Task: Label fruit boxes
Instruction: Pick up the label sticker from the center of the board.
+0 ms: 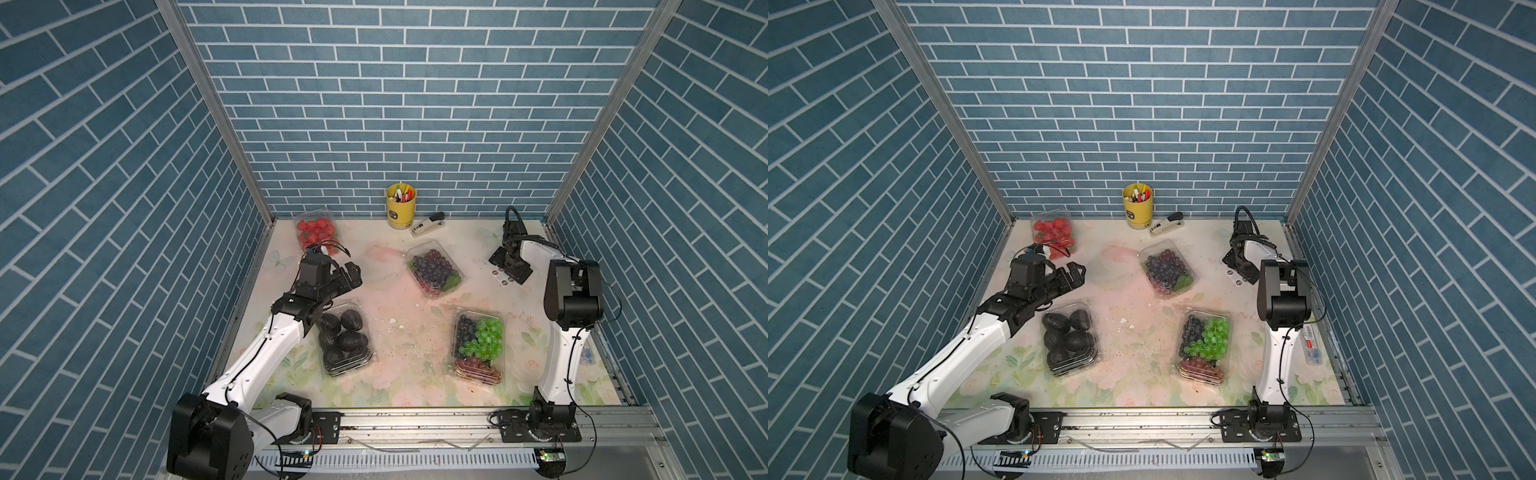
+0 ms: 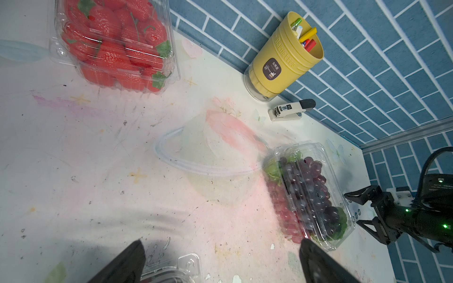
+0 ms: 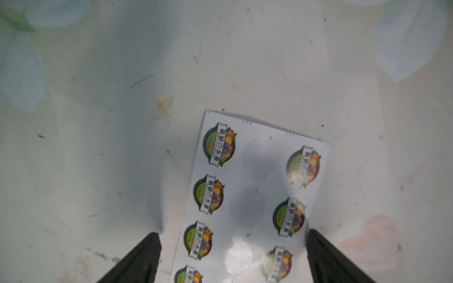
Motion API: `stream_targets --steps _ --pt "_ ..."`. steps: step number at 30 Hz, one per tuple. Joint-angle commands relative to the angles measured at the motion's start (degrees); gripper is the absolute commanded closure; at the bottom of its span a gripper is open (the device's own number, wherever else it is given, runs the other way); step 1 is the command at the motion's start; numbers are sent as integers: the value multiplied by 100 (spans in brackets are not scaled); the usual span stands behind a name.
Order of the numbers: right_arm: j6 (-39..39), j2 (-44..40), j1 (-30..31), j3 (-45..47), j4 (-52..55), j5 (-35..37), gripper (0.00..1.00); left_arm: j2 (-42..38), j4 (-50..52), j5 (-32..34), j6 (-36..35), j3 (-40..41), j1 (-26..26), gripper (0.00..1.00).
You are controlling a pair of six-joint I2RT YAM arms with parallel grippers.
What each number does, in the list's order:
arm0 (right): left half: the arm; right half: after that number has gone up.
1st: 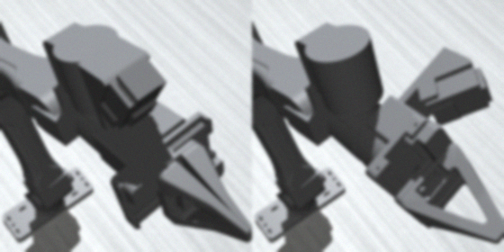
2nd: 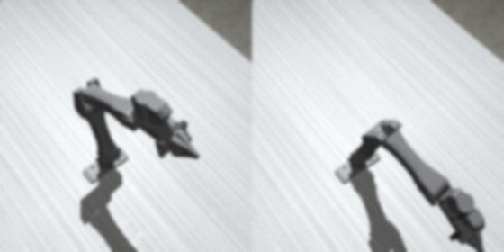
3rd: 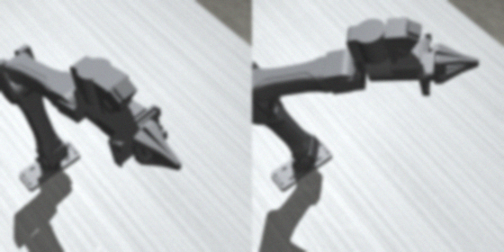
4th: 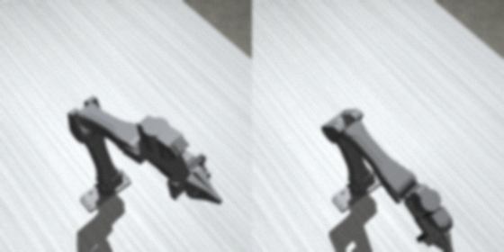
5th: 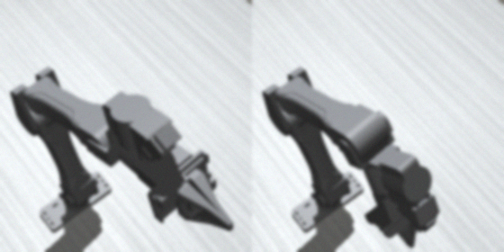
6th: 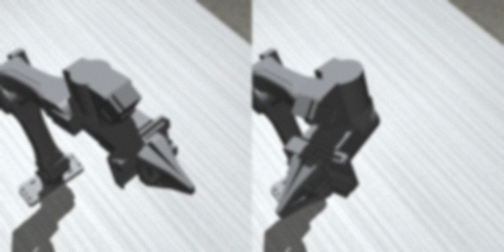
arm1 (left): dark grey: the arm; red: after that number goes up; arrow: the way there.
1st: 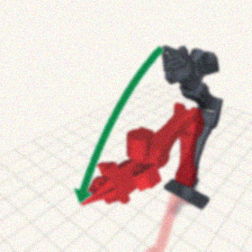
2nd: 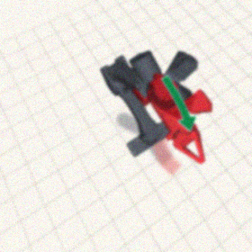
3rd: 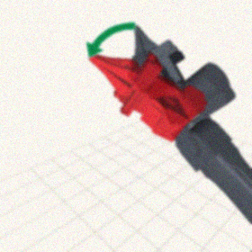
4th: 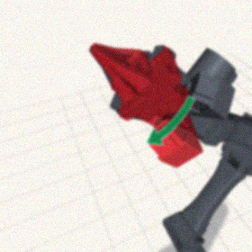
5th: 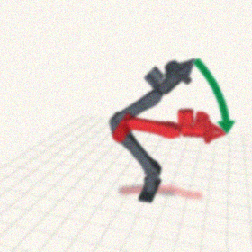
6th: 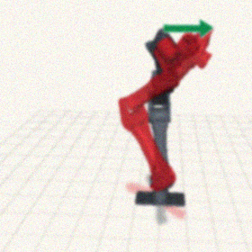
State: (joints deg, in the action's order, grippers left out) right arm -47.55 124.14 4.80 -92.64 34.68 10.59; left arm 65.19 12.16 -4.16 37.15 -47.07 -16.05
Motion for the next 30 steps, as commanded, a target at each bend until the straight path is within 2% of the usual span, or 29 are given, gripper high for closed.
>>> stream_targets --steps 1,5,9,10,12,18,22,27,30 --pt "116 566 76 -386 832 -22 12 -115 75 -7 19 -39 -27 0" --pt "220 618 143 -503 981 -41 15 -196 158 26 10 -58 -29 0" --pt "340 603 154 -477 1040 -106 25 -270 121 64 20 -22 -28 0" --pt "357 586 154 -459 1026 -150 32 -288 120 60 21 -15 -29 0" --pt "369 543 175 -385 959 -175 37 -295 120 57 29 -8 -29 0" --pt "473 430 177 -219 712 -356 68 -359 172 70 20 -5 -29 0" --pt "701 98 229 82 282 -382 80 -393 120 22 14 5 -28 0" --pt "1265 -588 392 430 -174 -216 83 -344 -8 -165 11 4 -29 0" --pt "1684 -1105 534 736 -558 -309 83 -263 -277 -496 89 30 -29 0"
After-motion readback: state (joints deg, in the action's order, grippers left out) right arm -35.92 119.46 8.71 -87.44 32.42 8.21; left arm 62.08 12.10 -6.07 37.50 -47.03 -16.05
